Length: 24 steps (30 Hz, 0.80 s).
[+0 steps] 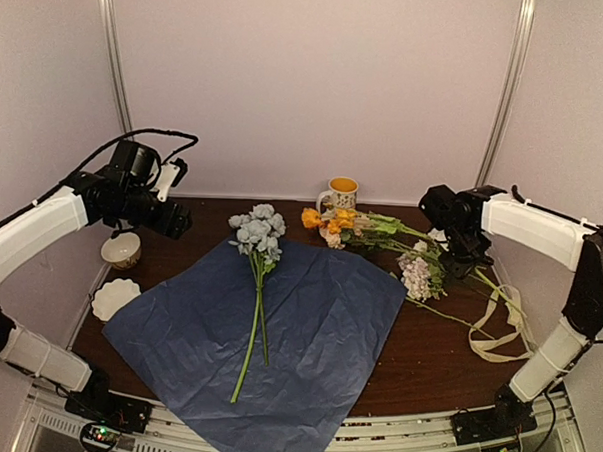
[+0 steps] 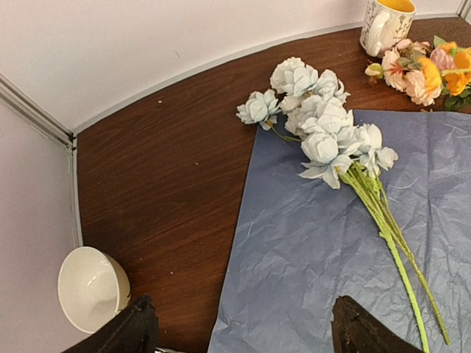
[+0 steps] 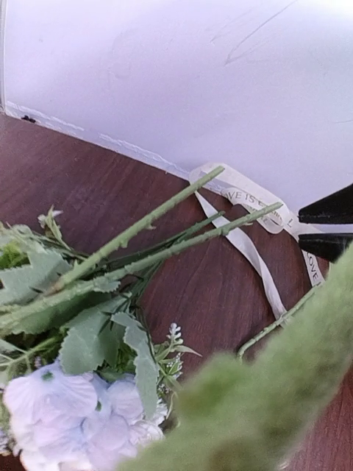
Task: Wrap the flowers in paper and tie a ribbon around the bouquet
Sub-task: Pick up the fake flower from the center of the board, then place the fake flower on the flattened wrapping paper.
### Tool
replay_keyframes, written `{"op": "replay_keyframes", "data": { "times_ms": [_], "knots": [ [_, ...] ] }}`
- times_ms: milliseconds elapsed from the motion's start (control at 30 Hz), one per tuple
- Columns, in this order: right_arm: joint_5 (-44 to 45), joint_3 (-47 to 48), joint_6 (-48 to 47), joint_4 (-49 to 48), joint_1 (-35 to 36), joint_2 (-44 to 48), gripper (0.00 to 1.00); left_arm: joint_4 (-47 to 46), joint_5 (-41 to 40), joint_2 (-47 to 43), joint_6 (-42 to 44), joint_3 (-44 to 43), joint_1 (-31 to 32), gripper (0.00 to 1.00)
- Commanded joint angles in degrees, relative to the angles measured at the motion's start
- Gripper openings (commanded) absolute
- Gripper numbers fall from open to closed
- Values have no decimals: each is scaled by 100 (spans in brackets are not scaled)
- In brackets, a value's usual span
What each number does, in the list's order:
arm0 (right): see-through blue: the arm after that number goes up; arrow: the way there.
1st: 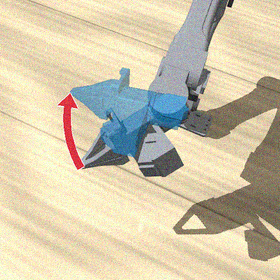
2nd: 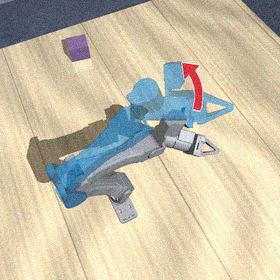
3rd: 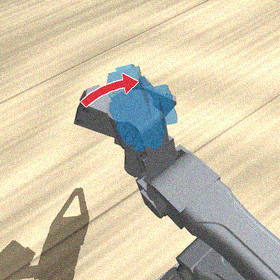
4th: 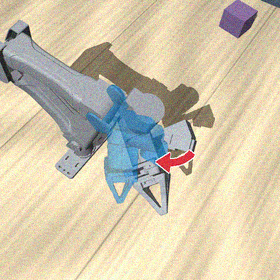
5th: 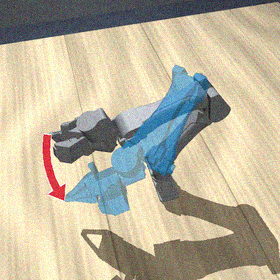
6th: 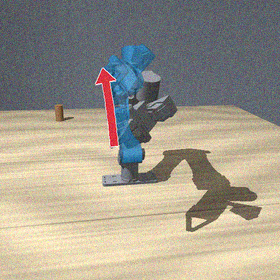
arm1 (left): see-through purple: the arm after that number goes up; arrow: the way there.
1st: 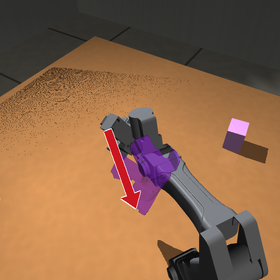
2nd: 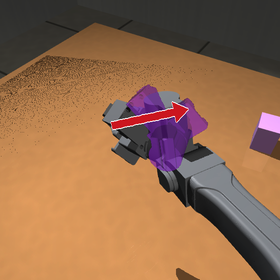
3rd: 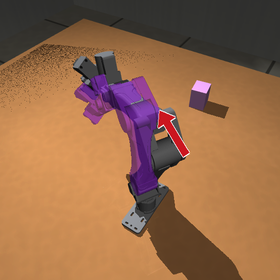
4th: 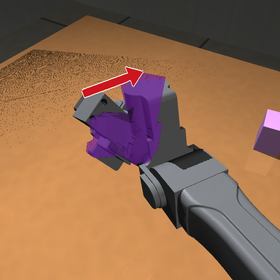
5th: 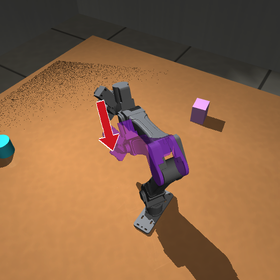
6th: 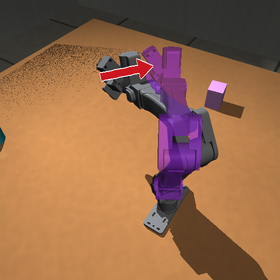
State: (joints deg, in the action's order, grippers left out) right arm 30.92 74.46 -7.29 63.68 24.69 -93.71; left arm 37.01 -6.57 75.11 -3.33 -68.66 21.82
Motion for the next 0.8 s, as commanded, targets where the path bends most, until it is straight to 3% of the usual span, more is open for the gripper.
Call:
{"op": "replay_keyframes", "data": {
  "times_ms": [0, 100, 233, 300, 400, 500, 600, 767],
  "knots": [
    [111, 295, 73, 220, 54, 561, 0, -322, 171, -107, -27, 70, 17, 85],
    [-292, 561, 153, 240, 53, 947, 0, -346, 128, -89, -31, 90, 16, 85],
    [-1715, 1132, 817, 106, 180, 1438, 0, -344, 51, -96, -1, 103, 18, 85],
    [-2790, 1015, 1387, -661, 532, 1717, 0, -346, -7, -108, 14, 107, 16, 85],
    [-4447, 343, 2653, -2716, 1306, 1820, 0, -349, -58, -124, 17, 107, 21, 84],
    [-5222, 32, 4226, -4762, 1930, 1256, 0, -351, -118, -104, 23, 125, 23, 85],
    [-5483, 285, 5351, -5975, 2461, 229, 0, -327, -115, -114, 32, 125, 16, 85],
    [-5741, 1915, 5547, -4955, 3005, -1588, 0, -328, -114, -163, 40, 136, 20, 85]
  ]
}}
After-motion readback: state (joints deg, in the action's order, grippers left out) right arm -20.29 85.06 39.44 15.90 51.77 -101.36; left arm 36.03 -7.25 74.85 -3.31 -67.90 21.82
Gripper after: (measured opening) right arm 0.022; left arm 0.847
